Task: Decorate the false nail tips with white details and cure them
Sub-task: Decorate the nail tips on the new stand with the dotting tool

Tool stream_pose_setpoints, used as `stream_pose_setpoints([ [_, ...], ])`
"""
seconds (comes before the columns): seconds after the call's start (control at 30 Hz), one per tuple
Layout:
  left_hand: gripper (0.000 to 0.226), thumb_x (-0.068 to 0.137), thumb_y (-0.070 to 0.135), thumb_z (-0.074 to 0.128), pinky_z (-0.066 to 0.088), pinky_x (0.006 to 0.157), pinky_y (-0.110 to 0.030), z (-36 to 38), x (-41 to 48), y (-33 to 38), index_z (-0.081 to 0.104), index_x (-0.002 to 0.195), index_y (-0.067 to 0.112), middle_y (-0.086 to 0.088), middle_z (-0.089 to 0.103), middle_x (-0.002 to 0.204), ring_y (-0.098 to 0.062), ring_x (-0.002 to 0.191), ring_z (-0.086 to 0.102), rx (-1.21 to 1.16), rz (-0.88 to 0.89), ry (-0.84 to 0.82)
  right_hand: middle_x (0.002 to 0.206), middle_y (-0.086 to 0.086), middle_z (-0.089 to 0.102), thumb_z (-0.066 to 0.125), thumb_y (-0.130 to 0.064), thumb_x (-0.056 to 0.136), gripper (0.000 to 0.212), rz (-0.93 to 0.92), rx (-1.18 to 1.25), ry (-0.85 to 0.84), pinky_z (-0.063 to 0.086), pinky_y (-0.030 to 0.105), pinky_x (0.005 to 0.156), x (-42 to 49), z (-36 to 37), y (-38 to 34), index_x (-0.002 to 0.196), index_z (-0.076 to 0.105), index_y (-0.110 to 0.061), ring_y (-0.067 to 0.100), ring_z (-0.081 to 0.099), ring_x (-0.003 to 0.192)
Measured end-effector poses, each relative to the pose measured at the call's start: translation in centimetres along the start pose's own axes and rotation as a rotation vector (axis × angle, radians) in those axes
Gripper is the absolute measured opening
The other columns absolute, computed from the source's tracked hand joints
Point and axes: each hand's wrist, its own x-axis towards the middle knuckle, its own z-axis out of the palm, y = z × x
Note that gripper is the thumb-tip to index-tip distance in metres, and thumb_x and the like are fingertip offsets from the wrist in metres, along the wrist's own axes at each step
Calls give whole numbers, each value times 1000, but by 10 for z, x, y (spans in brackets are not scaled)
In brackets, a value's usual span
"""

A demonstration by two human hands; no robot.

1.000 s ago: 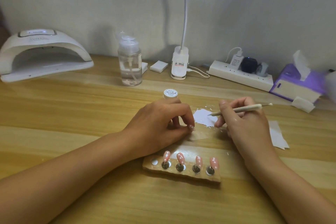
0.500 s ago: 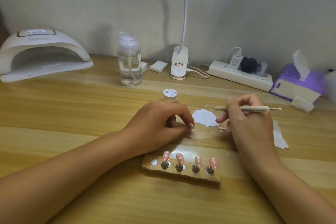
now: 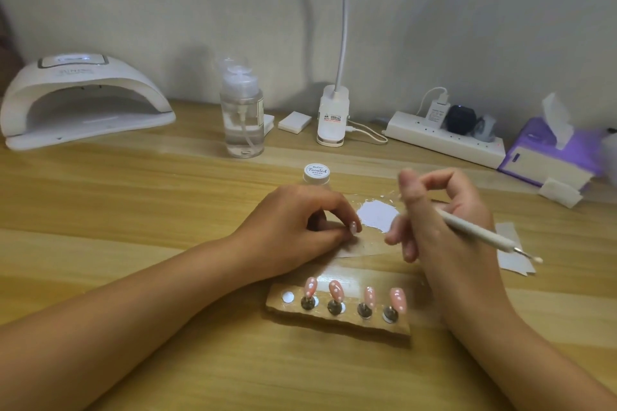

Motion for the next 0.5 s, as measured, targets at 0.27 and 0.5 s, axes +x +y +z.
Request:
stream_pose_setpoints([
  [0.27, 13, 86, 16, 73, 47, 64, -24, 0, 0, 0, 73, 89, 29, 17, 67, 85, -11, 69, 62, 2, 7, 13, 84, -1, 69, 54, -31, 96, 11, -92, -1006, -3, 48, 40, 67, 36, -90, 3, 90, 61, -25, 27, 62, 77],
  [0.5, 12, 88, 20, 73, 42, 63, -17, 0, 1, -3, 75, 93, 31, 18, 70, 86, -10, 68, 62, -24, -8, 19, 95, -3, 63, 71, -33, 86, 15, 228, -1155, -215, 39, 34, 66, 40, -111, 4, 90, 59, -26, 23, 56, 86],
])
